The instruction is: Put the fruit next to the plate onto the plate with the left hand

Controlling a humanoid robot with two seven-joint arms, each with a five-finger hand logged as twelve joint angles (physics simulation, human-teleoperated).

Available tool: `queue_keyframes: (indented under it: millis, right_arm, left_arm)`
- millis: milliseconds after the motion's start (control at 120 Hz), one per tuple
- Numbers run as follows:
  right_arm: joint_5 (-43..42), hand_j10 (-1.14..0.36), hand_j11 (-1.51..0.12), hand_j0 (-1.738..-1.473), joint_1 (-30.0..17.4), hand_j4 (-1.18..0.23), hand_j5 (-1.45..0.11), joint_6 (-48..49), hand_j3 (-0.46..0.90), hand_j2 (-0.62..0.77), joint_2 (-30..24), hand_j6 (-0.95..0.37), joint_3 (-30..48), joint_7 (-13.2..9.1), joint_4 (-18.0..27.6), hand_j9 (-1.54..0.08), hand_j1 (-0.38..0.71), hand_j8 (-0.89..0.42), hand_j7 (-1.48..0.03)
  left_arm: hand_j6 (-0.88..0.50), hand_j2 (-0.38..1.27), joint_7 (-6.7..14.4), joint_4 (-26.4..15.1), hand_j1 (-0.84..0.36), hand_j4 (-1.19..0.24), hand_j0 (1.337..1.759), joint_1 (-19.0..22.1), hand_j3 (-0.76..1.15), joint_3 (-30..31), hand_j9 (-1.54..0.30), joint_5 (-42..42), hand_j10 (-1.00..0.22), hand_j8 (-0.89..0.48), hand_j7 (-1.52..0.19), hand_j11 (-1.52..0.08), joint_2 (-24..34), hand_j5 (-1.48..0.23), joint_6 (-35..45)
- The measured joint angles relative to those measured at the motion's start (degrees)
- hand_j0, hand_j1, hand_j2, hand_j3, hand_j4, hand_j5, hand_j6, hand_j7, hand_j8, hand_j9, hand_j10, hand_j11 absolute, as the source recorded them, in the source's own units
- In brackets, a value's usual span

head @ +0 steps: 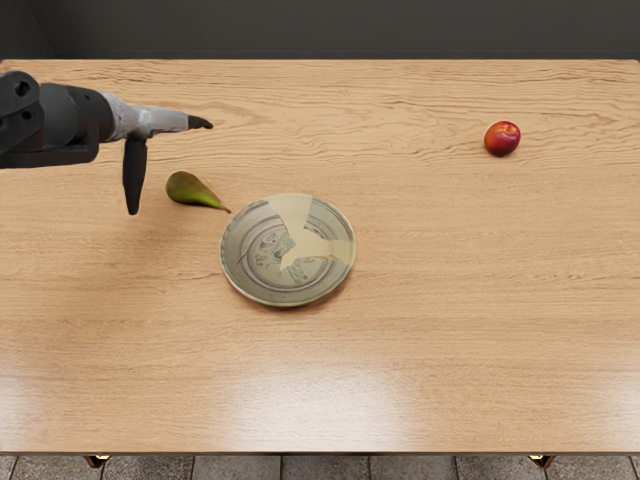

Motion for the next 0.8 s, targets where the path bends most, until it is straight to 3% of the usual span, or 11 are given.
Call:
queue_keyframes:
  millis: [200, 400, 800]
  right_arm:
    - [0.0, -0.03, -0.04, -1.658, 0.01, -0.03, -0.04, 0.0, 0.0, -0.01, 0.0, -0.03, -0.06, 0.06, 0.0, -0.04, -0.31, -0.03, -0.04]
    - [0.0, -0.03, -0.04, -1.658, 0.0, -0.03, -0.04, 0.0, 0.0, -0.01, 0.0, -0.03, -0.08, 0.08, -0.01, -0.04, -0.31, -0.03, -0.04]
    - [0.0, -0.03, -0.04, -1.658, -0.2, -0.03, -0.04, 0.0, 0.0, -0.01, 0.0, -0.03, -0.08, 0.08, -0.01, -0.04, -0.31, -0.03, -0.04]
  left_arm:
    - [-0.01, 0.0, 0.15, 4.7, 0.35, 0.0, 1.658, 0.3, 0.0, 4.64, 0.0, 1.81, 0.0, -0.01, 0.0, 0.0, -4.95, 0.0, 7.47]
    - [-0.07, 0.01, -0.03, 8.85, 0.27, -0.07, 1.658, 0.82, 0.0, 9.17, -0.08, 2.02, -0.07, -0.07, -0.08, -0.08, -9.84, -0.08, 14.21]
    - [-0.2, 0.04, -0.13, 12.35, 0.11, -0.2, 1.658, 2.67, 0.0, 14.05, -0.26, 1.97, -0.2, -0.2, -0.26, -0.26, -10.95, -0.26, 19.26]
